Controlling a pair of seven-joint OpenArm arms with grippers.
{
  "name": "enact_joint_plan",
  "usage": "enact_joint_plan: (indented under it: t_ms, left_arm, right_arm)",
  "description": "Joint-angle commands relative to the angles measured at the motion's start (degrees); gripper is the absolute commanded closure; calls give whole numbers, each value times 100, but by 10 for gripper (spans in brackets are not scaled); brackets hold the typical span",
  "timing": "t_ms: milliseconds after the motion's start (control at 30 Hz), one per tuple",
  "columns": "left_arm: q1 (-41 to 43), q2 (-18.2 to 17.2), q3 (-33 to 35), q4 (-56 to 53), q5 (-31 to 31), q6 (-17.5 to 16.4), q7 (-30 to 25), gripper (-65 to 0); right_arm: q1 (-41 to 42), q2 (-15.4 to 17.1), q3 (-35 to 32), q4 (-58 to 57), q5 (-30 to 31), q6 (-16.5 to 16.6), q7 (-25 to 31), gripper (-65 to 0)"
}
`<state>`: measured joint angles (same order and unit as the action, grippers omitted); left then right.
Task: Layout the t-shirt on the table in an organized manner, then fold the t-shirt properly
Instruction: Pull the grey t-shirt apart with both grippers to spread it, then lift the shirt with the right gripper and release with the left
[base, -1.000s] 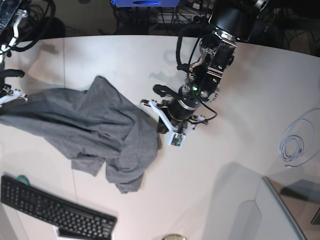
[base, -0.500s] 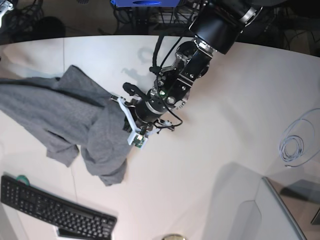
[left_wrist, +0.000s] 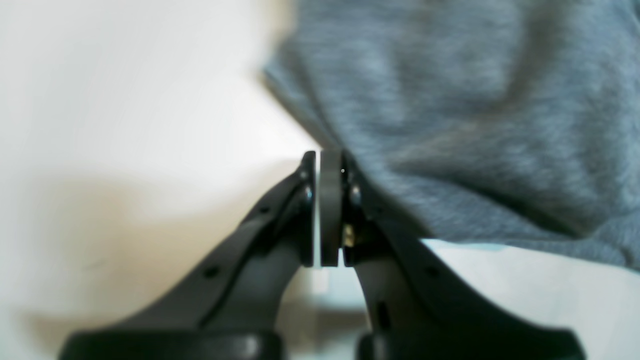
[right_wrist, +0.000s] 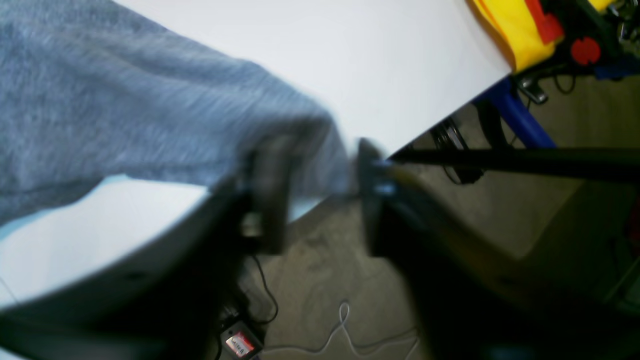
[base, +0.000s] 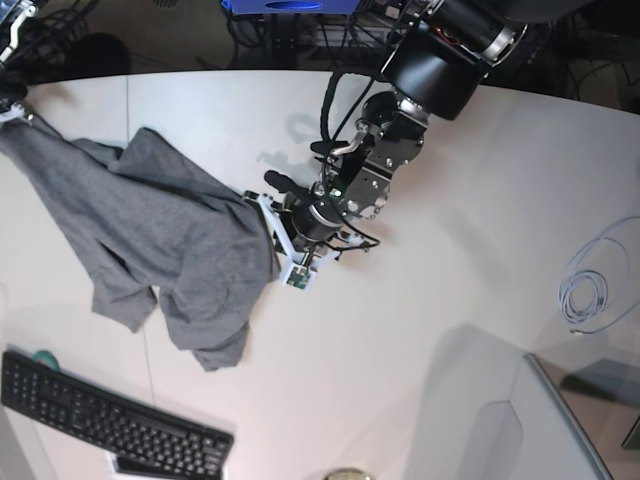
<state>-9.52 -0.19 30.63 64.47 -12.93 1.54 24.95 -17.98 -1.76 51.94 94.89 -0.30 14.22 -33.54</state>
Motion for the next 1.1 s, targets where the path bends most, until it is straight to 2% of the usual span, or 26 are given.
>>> enact_joint_plan:
  t_ms: [0, 67, 100, 200, 333, 433, 500, 533, 600, 667, 900, 1067]
  left_arm:
    - [51, 102, 27, 459, -48, -115, -161, -7]
    - [271, 111, 80, 1013, -30, -115, -161, -7]
    - [332, 164, 115, 1171, -39, -115, -161, -7]
    - [306, 515, 572, 1162, -13, -123, -161, -7]
    - [-160, 919, 1442, 204, -30, -123, -170, -7]
    - [-573, 919, 2154, -702, -57, -123, -442, -7]
    - [-609, 919, 2251, -1185, -57, -106, -688, -7]
    - [-609, 919, 2163, -1414, -30, -106, -706, -7]
    - [-600, 788, 1961, -1669, -21, -106, -697, -7]
    - [-547, 568, 1776, -1677, -21, -106, -688, 0]
    - [-178, -461, 941, -807, -21, -106, -680, 0]
    - [-160, -891, 291, -684, -30, -106, -680, 0]
  right_arm:
    - [9, 92, 14, 256, 25, -2, 114, -330]
    - [18, 84, 14, 458, 34, -2, 150, -420]
    - [70, 84, 14, 511, 43, -2, 150, -438]
    - [316, 84, 58, 537, 43, -2, 150, -438]
    - [580, 75, 41, 537, 43, -2, 150, -438]
    - [756, 101, 23, 528, 43, 7, 150, -438]
    - [897, 110, 14, 511, 43, 95, 150, -438]
    - [993, 110, -12, 502, 43, 262, 150, -438]
    - [1099, 110, -276, 414, 16, 666, 150, -438]
    - [1160, 119, -583, 335, 8, 912, 141, -438]
    - [1380, 119, -2104, -272, 8, 939, 114, -438]
    - [1688, 84, -2764, -702, 8, 930, 114, -438]
